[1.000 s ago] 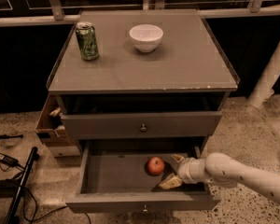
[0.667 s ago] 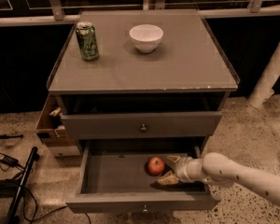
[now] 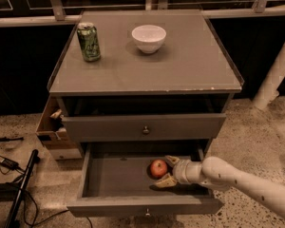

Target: Pick apple from middle drawer and place on counter

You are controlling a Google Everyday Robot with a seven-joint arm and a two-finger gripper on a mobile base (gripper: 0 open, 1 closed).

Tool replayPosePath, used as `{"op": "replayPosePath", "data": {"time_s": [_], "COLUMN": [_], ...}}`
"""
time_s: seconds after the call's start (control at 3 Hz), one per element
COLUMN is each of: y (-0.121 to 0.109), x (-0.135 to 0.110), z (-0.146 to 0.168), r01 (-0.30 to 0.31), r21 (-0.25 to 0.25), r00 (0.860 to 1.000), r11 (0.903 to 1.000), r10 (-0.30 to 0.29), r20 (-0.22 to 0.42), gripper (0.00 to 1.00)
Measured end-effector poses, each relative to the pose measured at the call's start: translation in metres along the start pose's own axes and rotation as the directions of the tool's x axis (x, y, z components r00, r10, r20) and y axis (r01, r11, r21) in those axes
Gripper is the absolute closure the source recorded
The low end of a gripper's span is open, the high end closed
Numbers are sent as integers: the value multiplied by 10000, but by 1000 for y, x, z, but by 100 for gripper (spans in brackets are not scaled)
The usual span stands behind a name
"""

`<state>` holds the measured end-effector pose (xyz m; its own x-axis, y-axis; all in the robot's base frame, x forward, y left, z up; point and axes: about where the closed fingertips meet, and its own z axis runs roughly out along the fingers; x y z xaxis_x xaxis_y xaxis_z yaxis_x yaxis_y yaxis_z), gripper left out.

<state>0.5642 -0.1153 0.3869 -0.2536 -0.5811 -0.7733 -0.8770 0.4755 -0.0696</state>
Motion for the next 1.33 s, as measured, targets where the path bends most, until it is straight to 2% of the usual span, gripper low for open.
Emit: {"op": "replayPosePath", "data": {"time_s": [0.33, 0.67, 1.33], "y": [-1, 0, 0], "x": [-3, -7, -7], "z": [12, 26, 26], "r01": [85, 181, 184], "r21": [-39, -118, -121], "r00": [9991, 9967, 9967], "r11": [10000, 9998, 9998], "r10": [-84, -171, -174], "r20": [411, 797, 798], "gripper": [23, 30, 76]}}
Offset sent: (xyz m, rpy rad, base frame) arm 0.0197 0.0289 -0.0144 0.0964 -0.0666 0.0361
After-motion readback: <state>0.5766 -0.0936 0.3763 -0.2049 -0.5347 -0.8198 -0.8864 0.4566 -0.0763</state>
